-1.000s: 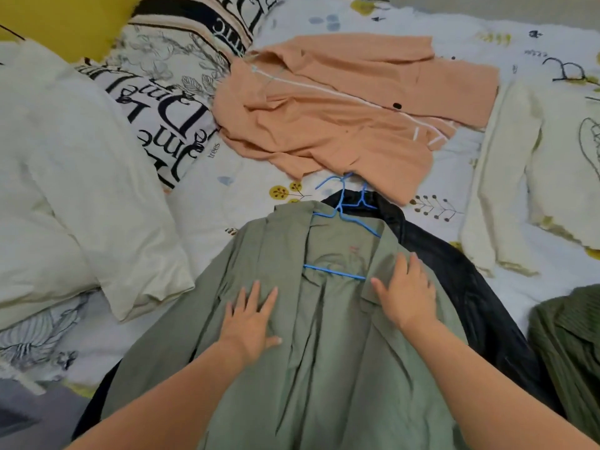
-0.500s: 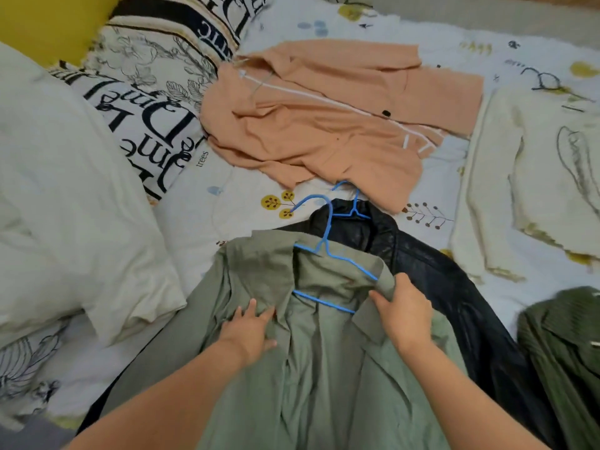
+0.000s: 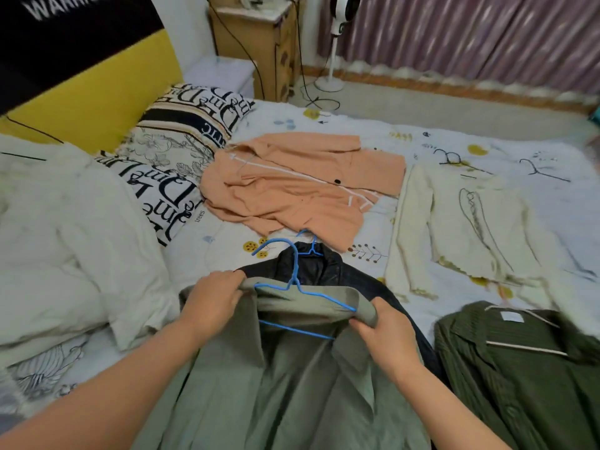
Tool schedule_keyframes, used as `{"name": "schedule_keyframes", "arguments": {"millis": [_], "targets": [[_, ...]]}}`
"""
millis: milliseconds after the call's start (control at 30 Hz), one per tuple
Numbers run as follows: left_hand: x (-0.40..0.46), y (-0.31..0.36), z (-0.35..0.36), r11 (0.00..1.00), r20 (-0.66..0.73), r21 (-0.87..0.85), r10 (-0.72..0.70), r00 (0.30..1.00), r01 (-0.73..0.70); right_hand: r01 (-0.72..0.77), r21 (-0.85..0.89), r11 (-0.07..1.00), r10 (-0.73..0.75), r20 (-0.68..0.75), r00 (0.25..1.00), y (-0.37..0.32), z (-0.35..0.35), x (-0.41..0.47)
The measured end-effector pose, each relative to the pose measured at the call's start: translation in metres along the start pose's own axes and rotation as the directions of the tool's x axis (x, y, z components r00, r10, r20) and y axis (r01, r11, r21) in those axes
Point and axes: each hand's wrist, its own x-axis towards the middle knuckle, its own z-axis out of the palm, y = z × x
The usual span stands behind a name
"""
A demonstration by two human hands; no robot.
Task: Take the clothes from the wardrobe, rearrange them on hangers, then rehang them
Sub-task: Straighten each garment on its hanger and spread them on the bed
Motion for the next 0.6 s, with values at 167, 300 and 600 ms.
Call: {"name": "schedule_keyframes", "arguments": {"millis": [167,300,600], "targets": [[-0.066,0.03,-0.052,0.997,-0.252,-0.073,-0.045,0.967,0.027,0.067,0.095,0.993,-0.072,0.043,0.996,-0.007,-0.044,-0.057],[-0.122,0.05,-0.091,0.994,-0.383,-0.09,-0.087,0.92,0.057,0.202,0.199,0.959,-0.217,0.053,0.975,-0.01,-0.078,-0.106],[-0.225,0.076,-0.162,0.992,-0.422,-0.075,-0.125,0.898,0.102,0.367,0.187,0.911,-0.378,0.027,0.925,-0.031,-0.141,-0.199]]}}
